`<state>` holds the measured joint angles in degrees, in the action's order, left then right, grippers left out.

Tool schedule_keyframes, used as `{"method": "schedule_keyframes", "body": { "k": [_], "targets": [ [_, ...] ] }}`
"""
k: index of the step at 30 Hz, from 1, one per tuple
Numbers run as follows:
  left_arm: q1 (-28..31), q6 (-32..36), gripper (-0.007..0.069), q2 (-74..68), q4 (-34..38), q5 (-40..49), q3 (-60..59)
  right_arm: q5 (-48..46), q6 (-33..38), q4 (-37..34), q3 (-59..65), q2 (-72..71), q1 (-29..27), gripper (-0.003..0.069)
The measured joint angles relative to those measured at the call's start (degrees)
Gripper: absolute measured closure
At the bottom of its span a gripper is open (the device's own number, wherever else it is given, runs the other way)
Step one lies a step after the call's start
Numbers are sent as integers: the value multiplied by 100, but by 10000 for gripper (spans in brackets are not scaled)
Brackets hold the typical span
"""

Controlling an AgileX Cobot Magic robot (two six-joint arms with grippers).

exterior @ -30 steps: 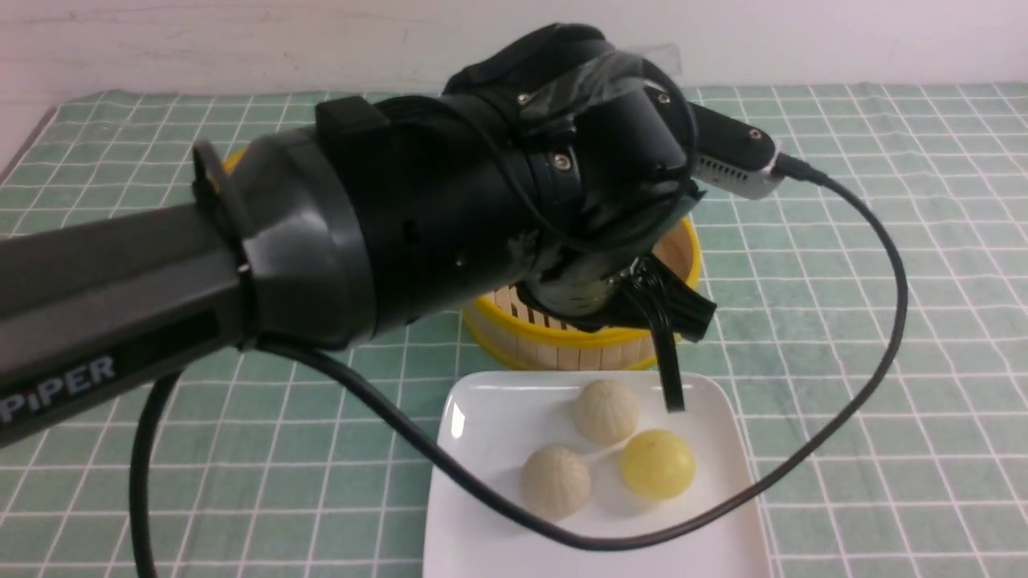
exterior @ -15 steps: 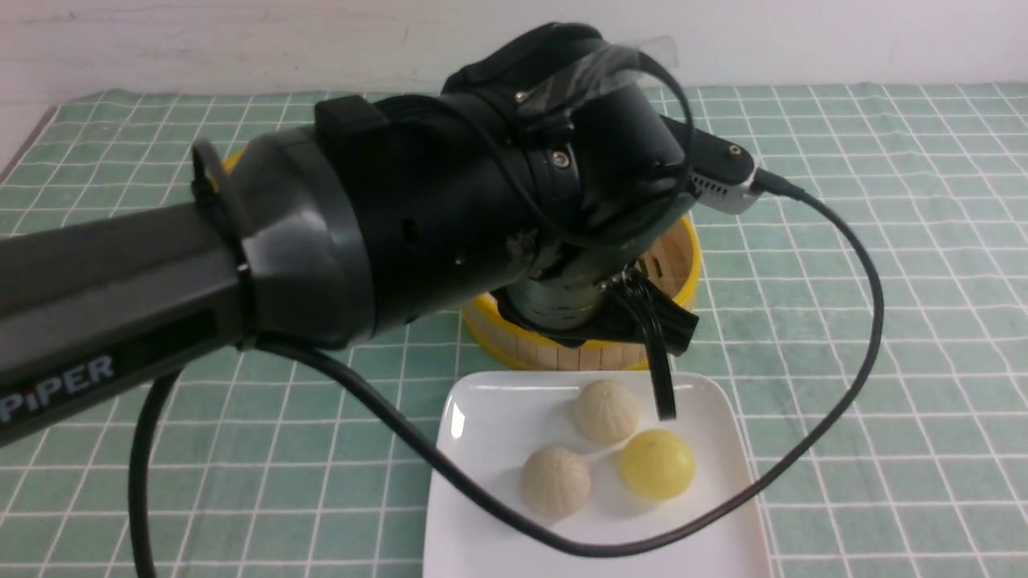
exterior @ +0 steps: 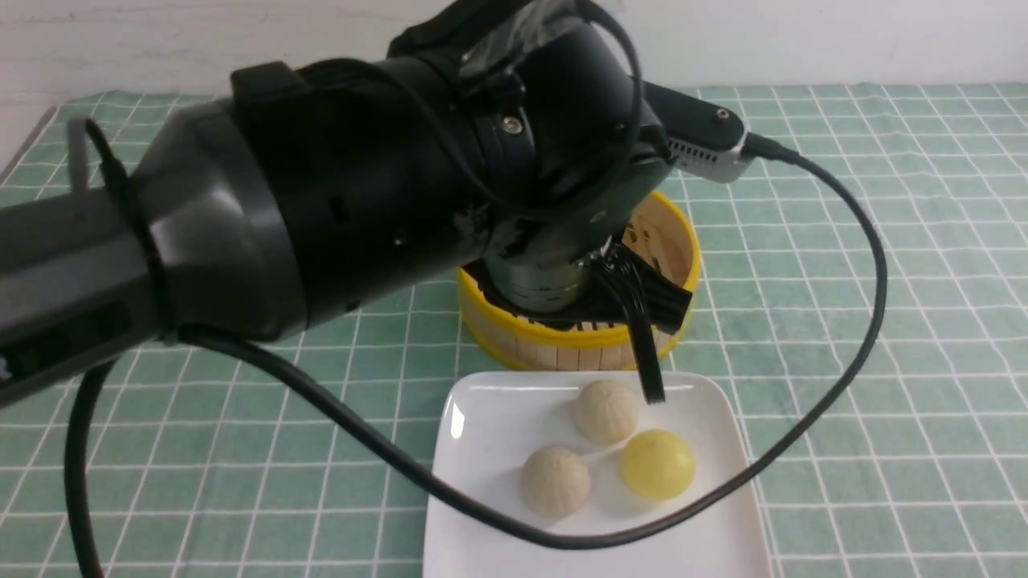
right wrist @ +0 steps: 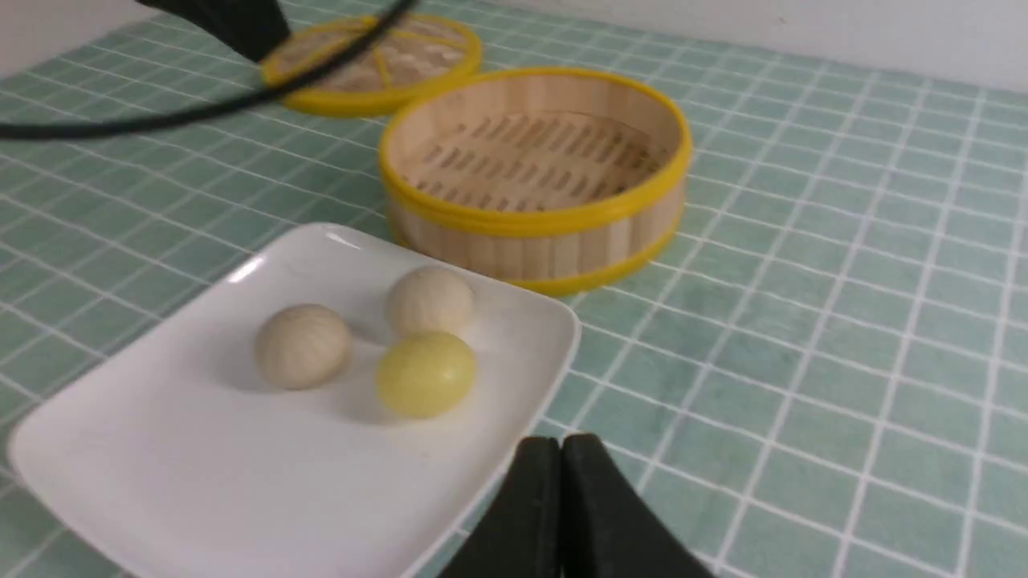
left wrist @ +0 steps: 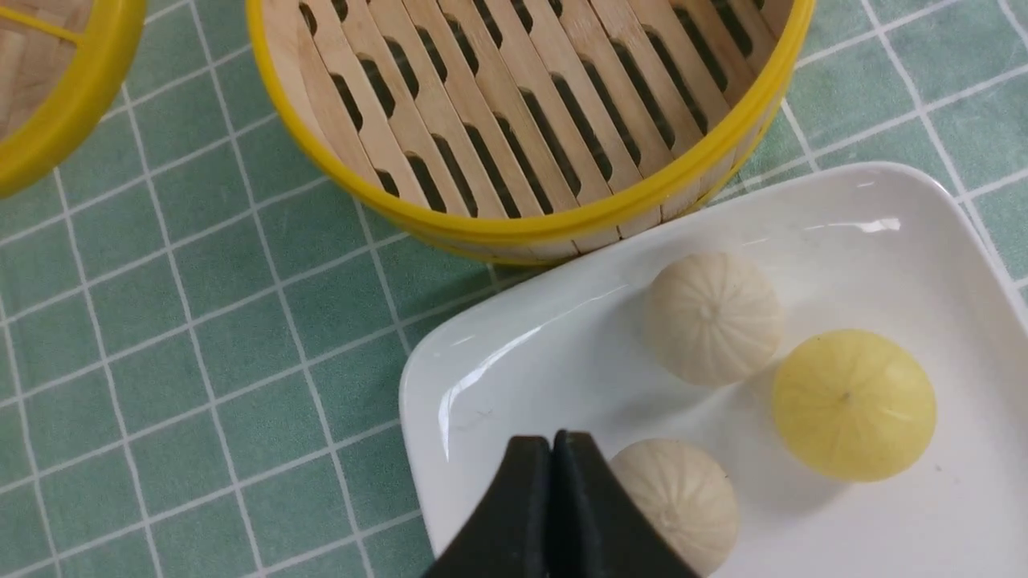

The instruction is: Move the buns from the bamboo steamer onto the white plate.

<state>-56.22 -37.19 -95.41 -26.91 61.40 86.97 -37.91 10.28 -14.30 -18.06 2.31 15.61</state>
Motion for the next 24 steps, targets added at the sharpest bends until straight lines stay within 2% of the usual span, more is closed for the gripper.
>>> {"method": "schedule_keyframes", "body": {
  "k": [3,5,9,13,18,24],
  "targets": [
    [0,118,615,0,-6,0,0,206,0,244,448,-234,-521,643],
    [0,223,615,0,-19,18,0,323,0,736,799,-288,-1009,643],
    [0,366,615,13,-25,157,0,398,0,1335,1211,-288,-1491,640],
    [0,436,615,310,-25,322,0,465,0,1780,1608,-288,-1669,636],
    [0,467,615,1159,-262,391,0,1129,0,2270,1800,-288,-1707,631],
    [0,468,614,2268,-811,739,0,1447,0,2357,1857,-288,-1666,623]
  ]
}}
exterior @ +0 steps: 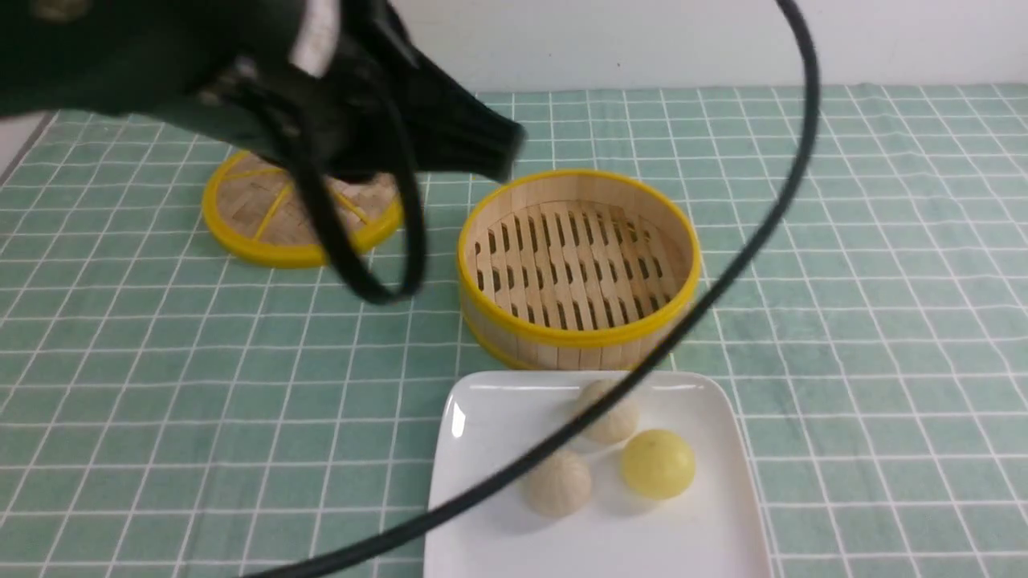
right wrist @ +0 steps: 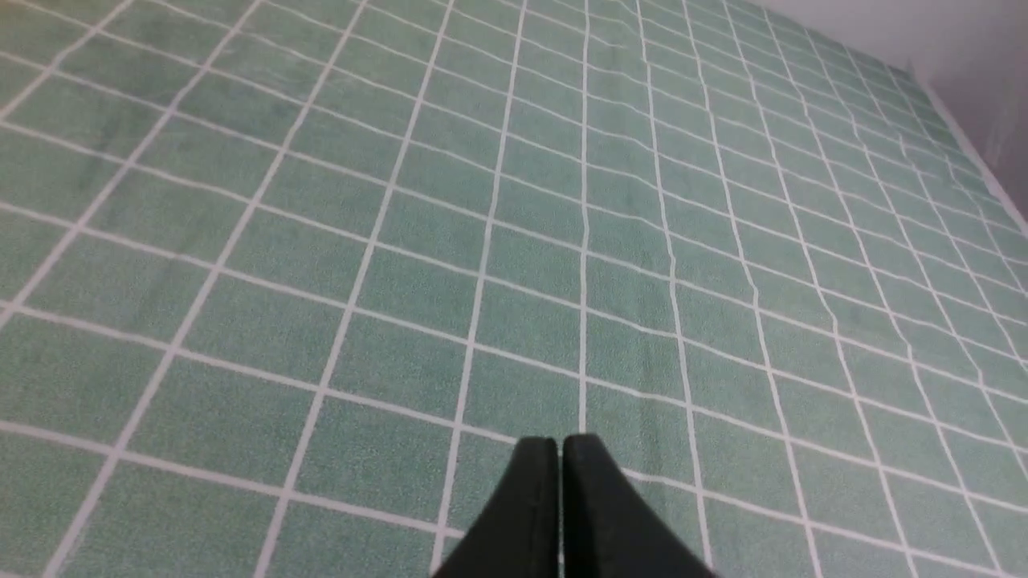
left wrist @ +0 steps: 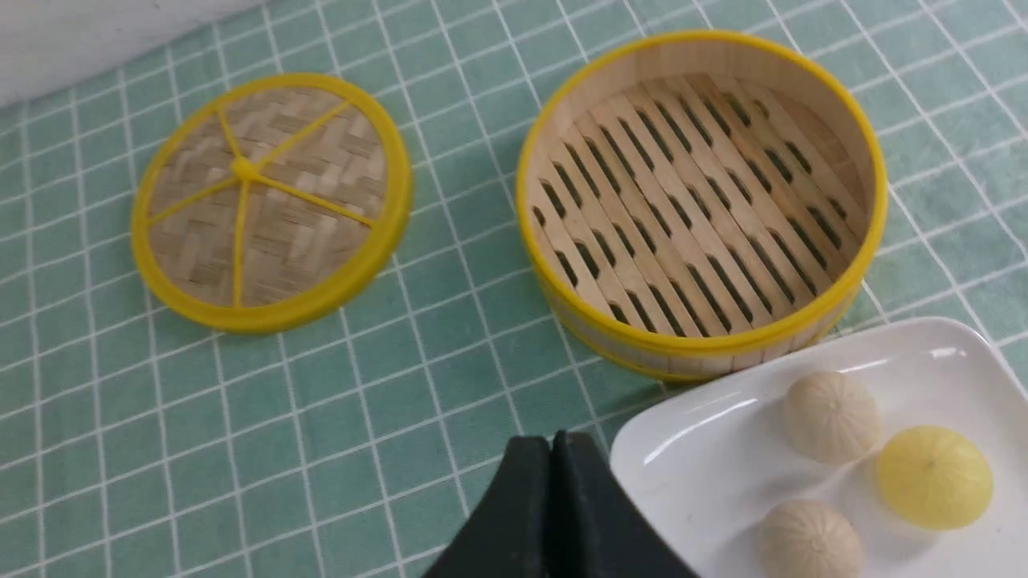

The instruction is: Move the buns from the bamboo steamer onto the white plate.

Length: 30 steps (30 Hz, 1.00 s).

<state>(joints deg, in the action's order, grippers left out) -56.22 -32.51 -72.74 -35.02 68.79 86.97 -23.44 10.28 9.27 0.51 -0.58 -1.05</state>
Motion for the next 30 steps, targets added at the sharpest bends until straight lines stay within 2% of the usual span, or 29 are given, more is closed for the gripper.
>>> {"method": "schedule_keyframes", "body": {
  "k": [8,15,19,25,30],
  "targets": [
    [0,0,613,959,-137,231,0,4,0,2,7,0,540,615],
    [0,0,610,1505,-159,231,-323,4,0,7,7,0,540,608],
    [0,-22,608,1902,-103,231,-907,4,0,7,7,0,540,601],
    [0,-547,604,2288,-69,231,-1730,13,-18,-40,7,0,540,594],
    [0,-796,602,2401,-92,231,-2166,163,-512,-325,24,0,540,587]
  ]
}}
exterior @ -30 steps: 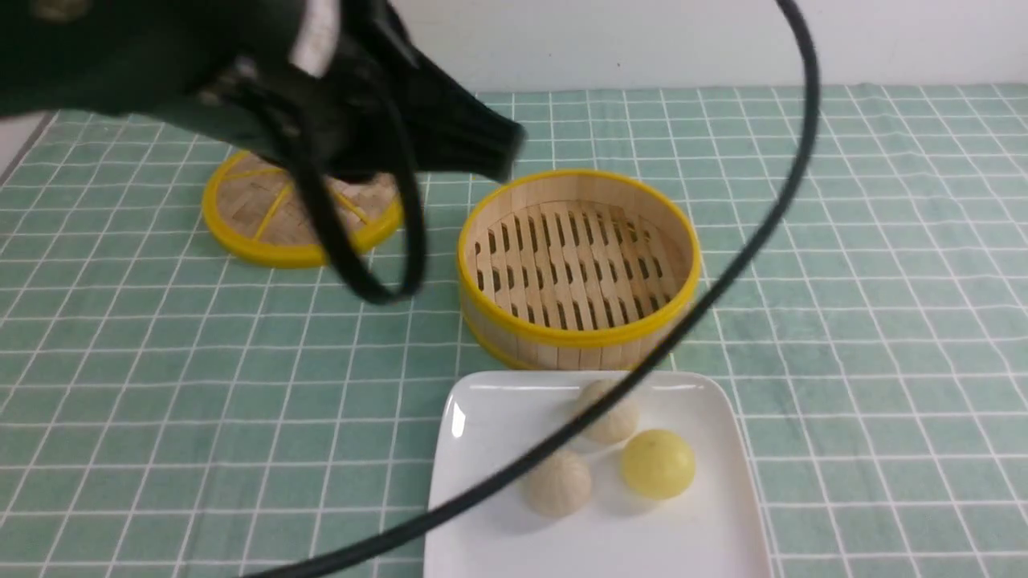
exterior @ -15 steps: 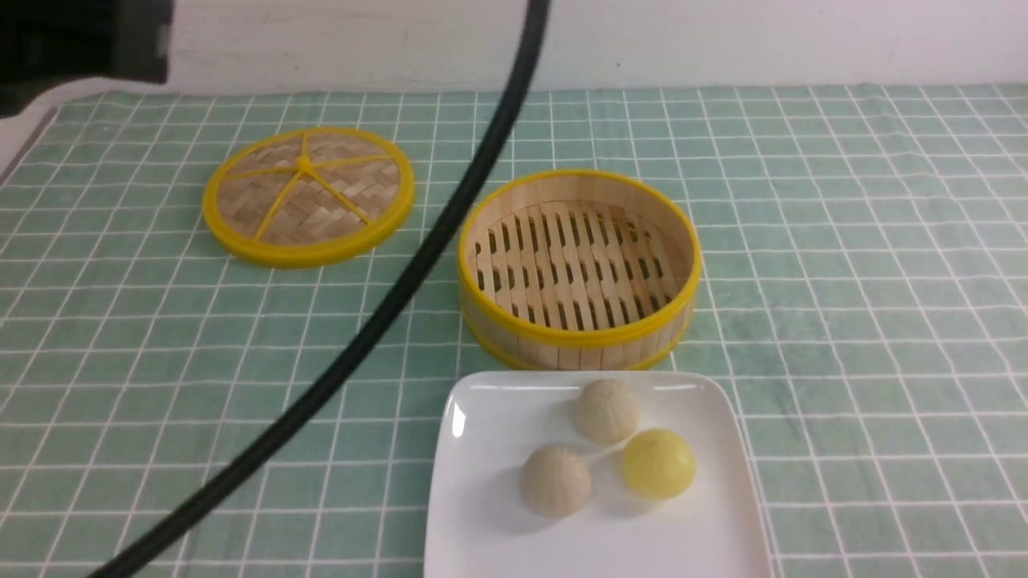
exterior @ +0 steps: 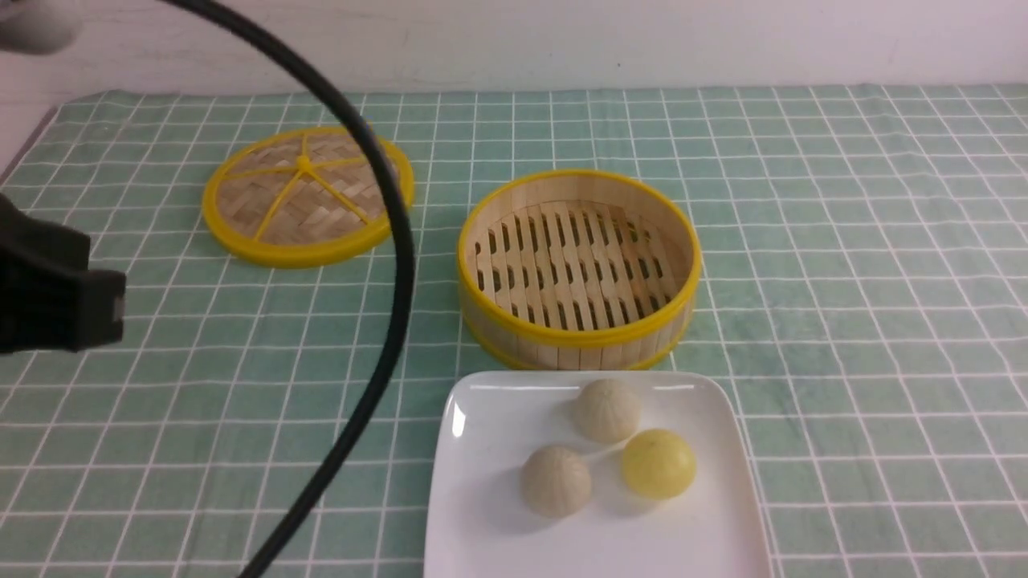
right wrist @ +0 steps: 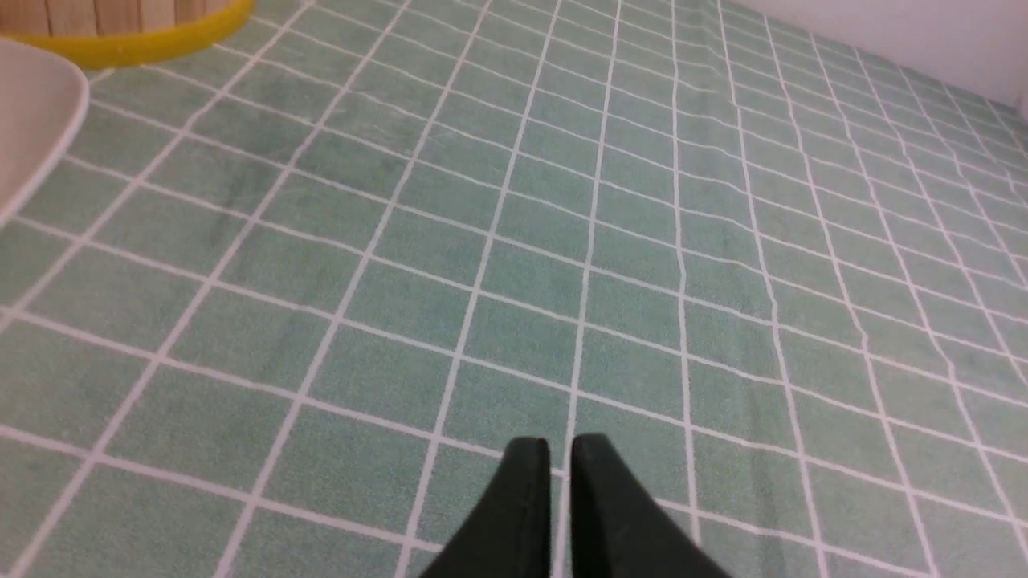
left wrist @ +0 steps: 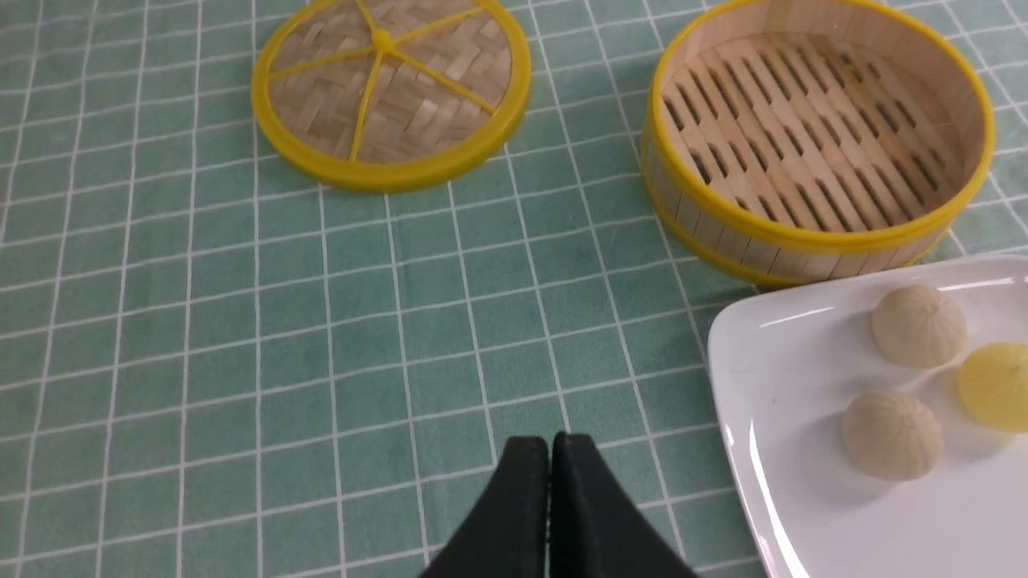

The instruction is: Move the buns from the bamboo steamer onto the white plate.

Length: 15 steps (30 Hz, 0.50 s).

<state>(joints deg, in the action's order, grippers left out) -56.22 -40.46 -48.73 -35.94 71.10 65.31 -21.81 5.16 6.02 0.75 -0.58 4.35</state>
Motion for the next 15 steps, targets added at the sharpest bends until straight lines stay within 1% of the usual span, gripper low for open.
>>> {"method": "schedule_keyframes", "body": {
  "k": [2,4,7,11,15],
  "targets": [
    [0,-53,602,0,0,0,-34,34,-254,-39,5,0,0,583],
    [0,-129,602,-54,0,0,-41,2,-653,-76,5,0,0,579],
    [0,-182,602,-55,0,0,-45,-49,-864,-73,-1,0,0,575],
    [0,-207,602,-48,159,0,-64,-78,-955,-15,-1,0,0,576],
    [0,-207,602,99,634,0,-439,-78,-962,23,-4,0,0,573]
  ]
}}
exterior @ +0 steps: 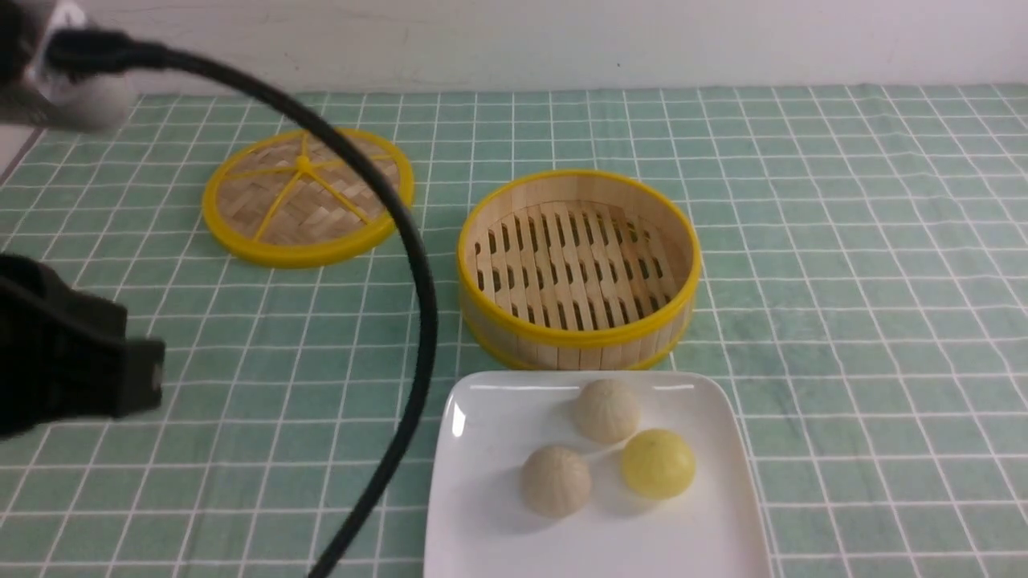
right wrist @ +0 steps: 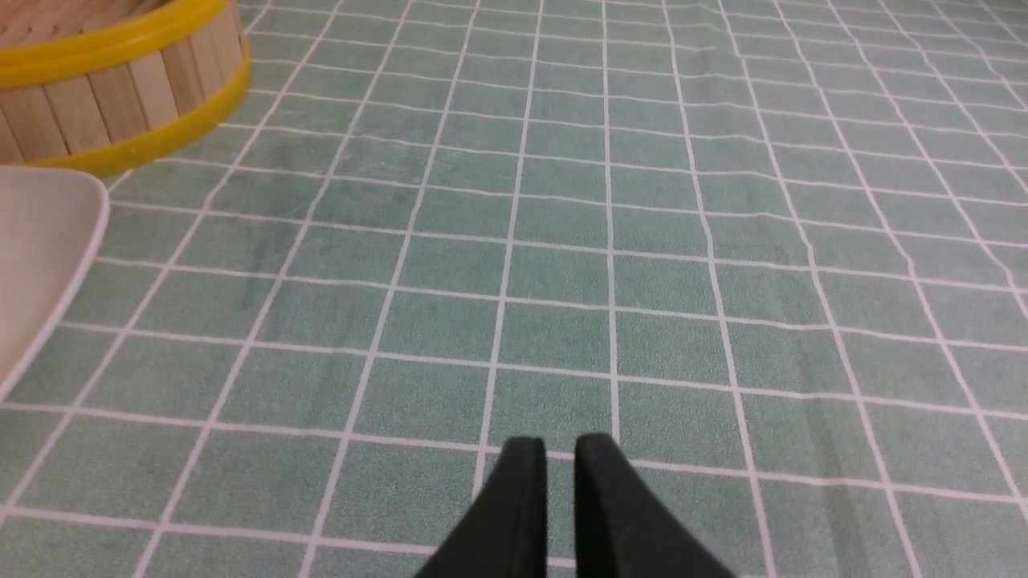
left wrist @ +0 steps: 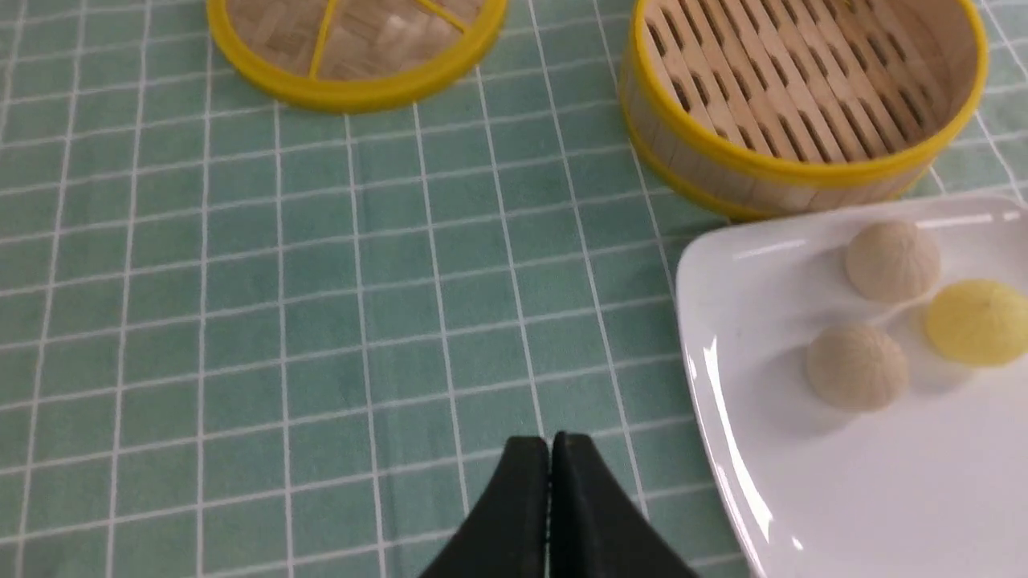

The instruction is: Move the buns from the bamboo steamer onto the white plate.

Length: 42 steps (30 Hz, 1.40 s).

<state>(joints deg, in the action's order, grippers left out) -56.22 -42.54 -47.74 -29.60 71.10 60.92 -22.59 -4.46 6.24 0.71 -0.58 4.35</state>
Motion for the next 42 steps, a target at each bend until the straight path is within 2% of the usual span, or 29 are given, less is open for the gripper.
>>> {"method": "schedule_keyframes", "body": {
  "k": [3,5,11,14,17,27,36,42],
  "targets": [
    [0,0,602,149,378,-89,-647,0,-7,0,0,0,0,571],
    [0,33,602,205,672,-459,-1094,0,-7,0,0,0,0,569],
    [0,759,602,232,1897,-2772,-2106,-6,-7,4,0,0,0,562],
    [0,912,601,232,2237,-3883,-2308,-6,-7,17,0,0,0,559],
    [0,955,596,232,2328,-4589,-2336,-6,-7,23,0,0,0,554],
    [0,985,587,232,2323,-4819,-2358,-6,-9,23,0,0,0,543],
    [0,985,580,291,2238,-4508,-2371,-6,-9,23,0,0,0,540],
    [202,1045,580,1506,2094,-5084,-2975,-6,-13,23,0,0,0,533]
  ]
}}
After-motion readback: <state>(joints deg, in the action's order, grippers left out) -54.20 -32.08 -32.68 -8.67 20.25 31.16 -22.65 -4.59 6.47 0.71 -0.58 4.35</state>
